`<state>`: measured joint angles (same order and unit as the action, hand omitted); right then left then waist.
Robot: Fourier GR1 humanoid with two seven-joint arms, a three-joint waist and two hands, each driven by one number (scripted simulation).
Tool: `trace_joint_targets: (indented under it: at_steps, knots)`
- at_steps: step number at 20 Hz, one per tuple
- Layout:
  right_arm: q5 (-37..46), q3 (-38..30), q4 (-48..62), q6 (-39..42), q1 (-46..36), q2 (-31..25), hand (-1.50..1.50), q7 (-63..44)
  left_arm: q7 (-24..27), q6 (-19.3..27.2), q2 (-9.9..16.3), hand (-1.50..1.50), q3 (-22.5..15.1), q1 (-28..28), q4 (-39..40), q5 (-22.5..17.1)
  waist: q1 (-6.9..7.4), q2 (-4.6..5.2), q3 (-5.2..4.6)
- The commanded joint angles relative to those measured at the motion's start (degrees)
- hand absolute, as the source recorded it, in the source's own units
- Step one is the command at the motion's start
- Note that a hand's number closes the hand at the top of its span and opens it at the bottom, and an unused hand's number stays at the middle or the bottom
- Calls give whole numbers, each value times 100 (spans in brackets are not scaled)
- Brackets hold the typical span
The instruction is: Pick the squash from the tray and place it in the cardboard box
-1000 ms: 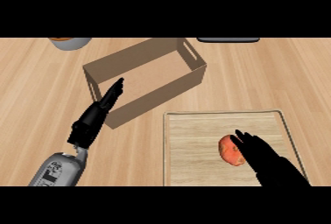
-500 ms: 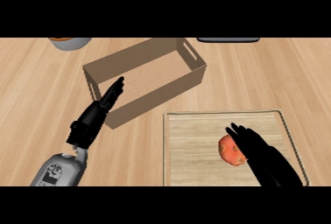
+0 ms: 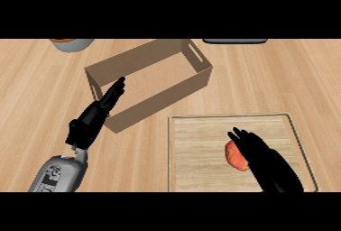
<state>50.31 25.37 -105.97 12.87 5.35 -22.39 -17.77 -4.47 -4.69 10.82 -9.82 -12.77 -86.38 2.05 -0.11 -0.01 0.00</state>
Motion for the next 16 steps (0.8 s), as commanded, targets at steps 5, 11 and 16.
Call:
trace_joint_targets:
  at_steps: [5,11,16]
  knots:
    - [224,-198,321,122,246,81,-150,424,-258,-216,-165,0,234,-62,-249,74,-7,-2,0]
    - [571,-145,947,336,-371,641,-150,180,-412,4,-468,0,149,-233,-143,446,4,0,0]
    - [842,-365,1137,196,-278,652,-150,434,-76,-342,-377,0,436,-244,112,416,-3,1,0]
